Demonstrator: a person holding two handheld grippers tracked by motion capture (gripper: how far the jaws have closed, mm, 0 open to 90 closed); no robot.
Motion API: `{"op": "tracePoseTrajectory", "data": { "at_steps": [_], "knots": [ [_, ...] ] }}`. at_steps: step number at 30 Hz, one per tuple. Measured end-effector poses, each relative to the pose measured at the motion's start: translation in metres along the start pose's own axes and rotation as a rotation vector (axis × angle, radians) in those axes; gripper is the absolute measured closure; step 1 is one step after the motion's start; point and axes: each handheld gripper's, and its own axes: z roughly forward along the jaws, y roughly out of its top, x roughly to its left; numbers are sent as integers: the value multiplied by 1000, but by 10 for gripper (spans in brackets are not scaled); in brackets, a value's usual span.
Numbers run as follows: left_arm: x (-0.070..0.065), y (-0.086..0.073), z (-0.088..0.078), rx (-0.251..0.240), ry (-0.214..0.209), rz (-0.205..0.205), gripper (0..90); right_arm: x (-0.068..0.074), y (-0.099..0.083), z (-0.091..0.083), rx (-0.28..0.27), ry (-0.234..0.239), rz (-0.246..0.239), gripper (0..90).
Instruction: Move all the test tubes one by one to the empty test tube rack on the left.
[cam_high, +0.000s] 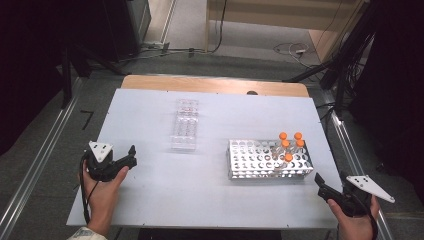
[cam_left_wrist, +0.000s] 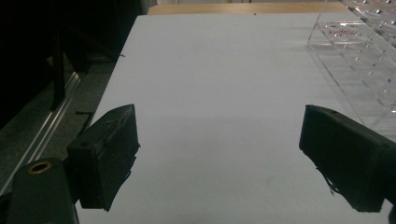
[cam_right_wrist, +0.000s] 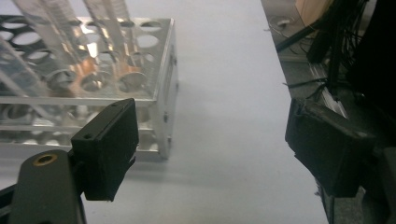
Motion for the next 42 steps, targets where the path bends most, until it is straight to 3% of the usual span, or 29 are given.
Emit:
{"op": "tracePoseTrajectory", "data": {
  "at_steps": [11, 29, 35, 42],
  "knots": [
    [-1, -1, 2, -2, -30, -12, 134, 13, 5, -2, -49, 82, 10, 186],
    [0, -1, 5, -8, -38, -24, 133, 56, 22, 10, -67, 192, -85, 200],
    [0, -1, 5, -9, -41, -25, 133, 70, 24, 17, -80, 209, -119, 213],
    [-1, -1, 5, -9, -34, -23, 133, 77, 25, 24, -66, 224, -119, 265]
  ]
}}
